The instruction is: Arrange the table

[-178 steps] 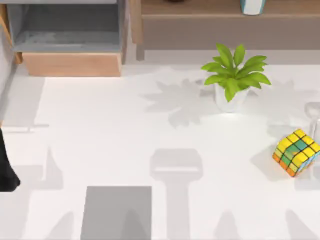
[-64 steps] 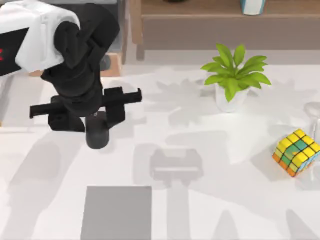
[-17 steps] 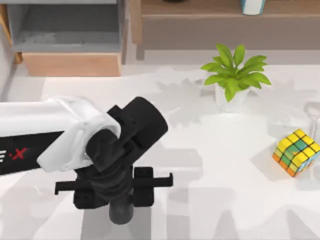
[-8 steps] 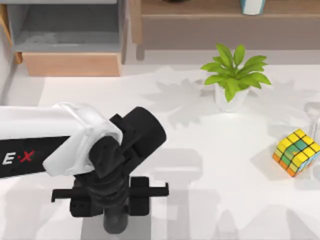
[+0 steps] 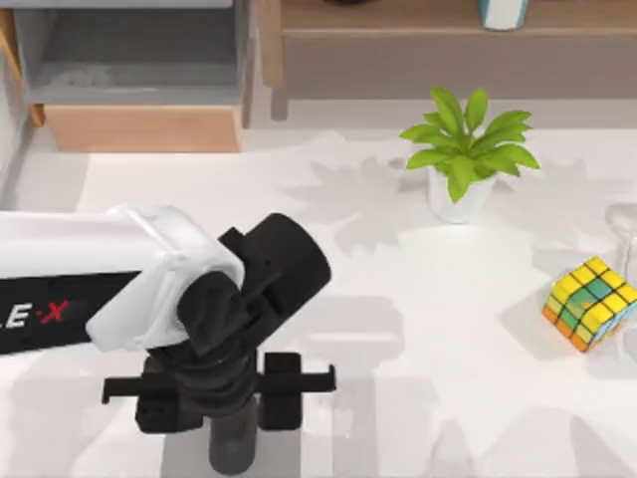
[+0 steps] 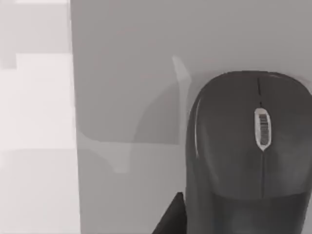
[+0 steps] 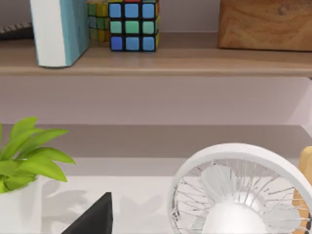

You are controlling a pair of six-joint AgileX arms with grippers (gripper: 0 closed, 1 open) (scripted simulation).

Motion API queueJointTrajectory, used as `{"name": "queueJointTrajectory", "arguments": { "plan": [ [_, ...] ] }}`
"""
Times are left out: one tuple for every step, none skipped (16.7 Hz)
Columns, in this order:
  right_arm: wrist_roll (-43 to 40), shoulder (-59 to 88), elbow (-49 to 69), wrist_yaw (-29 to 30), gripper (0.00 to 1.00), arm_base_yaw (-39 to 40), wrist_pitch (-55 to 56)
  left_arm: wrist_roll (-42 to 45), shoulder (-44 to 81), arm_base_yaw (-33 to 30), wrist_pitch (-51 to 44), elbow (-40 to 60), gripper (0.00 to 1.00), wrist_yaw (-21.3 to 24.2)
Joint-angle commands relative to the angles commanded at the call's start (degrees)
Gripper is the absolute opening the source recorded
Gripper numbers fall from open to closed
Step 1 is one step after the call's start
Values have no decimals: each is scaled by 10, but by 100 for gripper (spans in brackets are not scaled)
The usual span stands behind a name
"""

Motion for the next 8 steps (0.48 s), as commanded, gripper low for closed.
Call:
{"name": "queueJointTrajectory", "arguments": {
  "plan": [
    [0,0,0,0,100,0,0,0,0,0,0,0,83,0],
    [0,0,0,0,100,0,0,0,0,0,0,0,90,0],
    [0,0,0,0,100,0,0,0,0,0,0,0,98,0],
    [0,0,0,0,100,0,0,0,0,0,0,0,100,0],
    [0,0,0,0,100,0,0,0,0,0,0,0,100,0],
    [0,0,0,0,100,0,0,0,0,0,0,0,100,0],
    [0,0,0,0,100,0,0,0,0,0,0,0,100,0],
    [0,0,0,0,100,0,0,0,0,0,0,0,100,0]
  ]
}}
